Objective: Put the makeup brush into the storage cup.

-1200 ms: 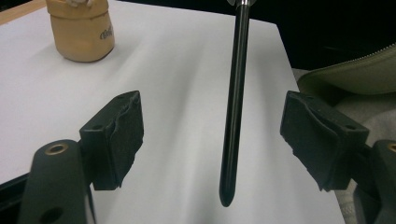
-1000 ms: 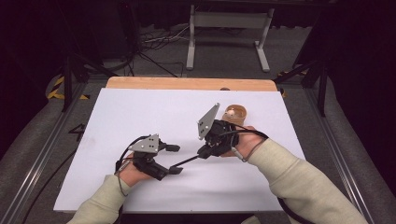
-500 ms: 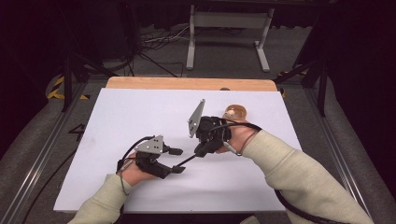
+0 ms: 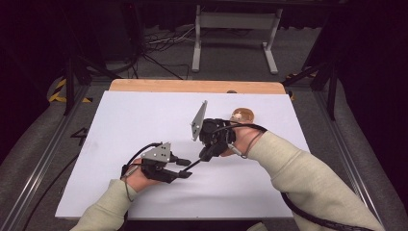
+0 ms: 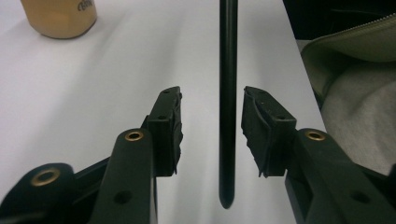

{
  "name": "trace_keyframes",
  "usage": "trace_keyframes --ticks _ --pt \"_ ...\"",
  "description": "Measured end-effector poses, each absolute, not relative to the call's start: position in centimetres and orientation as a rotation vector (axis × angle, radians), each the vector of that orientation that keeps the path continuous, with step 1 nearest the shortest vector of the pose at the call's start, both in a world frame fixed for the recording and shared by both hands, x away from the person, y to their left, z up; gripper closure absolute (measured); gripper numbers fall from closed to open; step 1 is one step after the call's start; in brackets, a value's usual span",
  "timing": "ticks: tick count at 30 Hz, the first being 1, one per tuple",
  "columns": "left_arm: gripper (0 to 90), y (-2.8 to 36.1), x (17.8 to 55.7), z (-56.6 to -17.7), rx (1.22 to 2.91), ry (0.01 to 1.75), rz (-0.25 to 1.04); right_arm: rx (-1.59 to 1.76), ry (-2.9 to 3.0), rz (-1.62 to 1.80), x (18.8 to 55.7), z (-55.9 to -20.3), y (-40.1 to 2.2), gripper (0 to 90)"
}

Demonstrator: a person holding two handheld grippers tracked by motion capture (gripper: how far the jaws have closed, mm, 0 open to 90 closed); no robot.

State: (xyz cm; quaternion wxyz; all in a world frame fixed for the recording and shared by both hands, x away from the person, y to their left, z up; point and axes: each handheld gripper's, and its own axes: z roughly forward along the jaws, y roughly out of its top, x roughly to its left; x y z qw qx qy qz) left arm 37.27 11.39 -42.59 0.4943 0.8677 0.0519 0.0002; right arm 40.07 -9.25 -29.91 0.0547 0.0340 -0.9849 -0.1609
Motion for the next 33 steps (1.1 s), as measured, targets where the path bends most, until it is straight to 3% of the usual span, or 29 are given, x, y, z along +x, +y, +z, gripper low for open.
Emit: trace_keyframes --ticks 10,30,33 --pt "80.8 11.1 37.01 -42.76 2.149 0.094 0.01 0.102 -2.988 -0.48 40.5 -30.06 -8.92 83.1" --pt "83.5 11.13 37.23 -42.8 2.174 0.149 -0.031 0.105 -2.987 -0.543 40.4 -30.23 -8.63 82.0" --pt "83.5 11.24 37.19 -42.74 2.156 0.155 -0.033 0.086 -2.996 -0.6 40.46 -30.06 -8.96 65.6"
